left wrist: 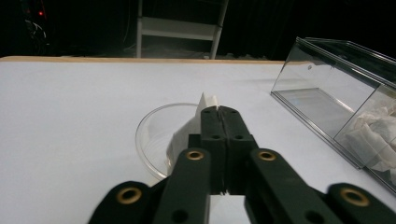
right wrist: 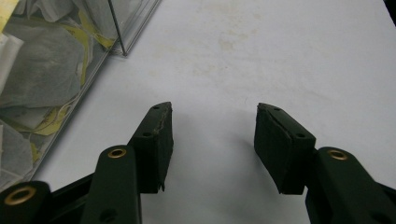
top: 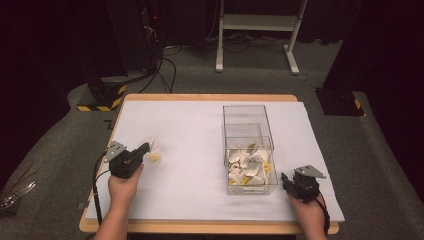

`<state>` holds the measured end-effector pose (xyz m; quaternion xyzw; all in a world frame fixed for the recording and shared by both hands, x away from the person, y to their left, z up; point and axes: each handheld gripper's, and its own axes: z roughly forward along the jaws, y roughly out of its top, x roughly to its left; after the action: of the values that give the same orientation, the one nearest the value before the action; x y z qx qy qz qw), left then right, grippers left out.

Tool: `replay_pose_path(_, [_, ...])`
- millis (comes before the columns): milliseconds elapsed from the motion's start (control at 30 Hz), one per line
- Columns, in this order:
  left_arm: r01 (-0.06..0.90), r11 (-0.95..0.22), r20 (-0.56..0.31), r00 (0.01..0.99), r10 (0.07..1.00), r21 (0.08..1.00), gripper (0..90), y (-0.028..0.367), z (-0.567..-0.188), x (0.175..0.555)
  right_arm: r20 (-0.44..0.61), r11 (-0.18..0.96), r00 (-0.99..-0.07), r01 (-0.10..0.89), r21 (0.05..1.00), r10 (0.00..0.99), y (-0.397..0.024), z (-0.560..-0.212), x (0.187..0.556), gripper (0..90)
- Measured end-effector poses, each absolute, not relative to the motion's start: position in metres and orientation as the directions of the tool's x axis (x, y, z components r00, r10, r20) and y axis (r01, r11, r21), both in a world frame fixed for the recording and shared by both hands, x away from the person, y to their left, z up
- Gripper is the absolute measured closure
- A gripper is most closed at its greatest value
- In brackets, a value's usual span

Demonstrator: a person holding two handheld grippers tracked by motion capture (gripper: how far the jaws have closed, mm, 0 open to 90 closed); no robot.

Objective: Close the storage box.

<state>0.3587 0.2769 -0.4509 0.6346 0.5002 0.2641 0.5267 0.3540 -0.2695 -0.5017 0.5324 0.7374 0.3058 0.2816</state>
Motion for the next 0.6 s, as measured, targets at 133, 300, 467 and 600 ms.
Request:
replay_pose_path(133, [0.341,0.049,-0.178,0.359,0.916,0.939,78.9,0.276,-0.449,0.357,-0.090,0.246,-0.274,0.613,0.751,0.957,-0.269,-0.502,0.354,47.2])
replay_pose_path(300, [0.313,0.019,-0.139,0.365,0.921,0.949,74.2,0.269,-0.444,0.352,-0.089,0.246,-0.275,0.613,0.751,0.957,-0.269,-0.502,0.354,47.2])
replay_pose_path(467, [0.290,-0.015,-0.097,0.368,0.925,0.957,70.0,0.258,-0.439,0.346,-0.088,0.246,-0.276,0.613,0.751,0.957,-0.270,-0.502,0.354,47.2])
replay_pose_path(600, [0.283,-0.038,-0.075,0.378,0.923,0.958,67.9,0.248,-0.438,0.342,-0.087,0.247,-0.278,0.613,0.751,0.957,-0.270,-0.502,0.354,47.2])
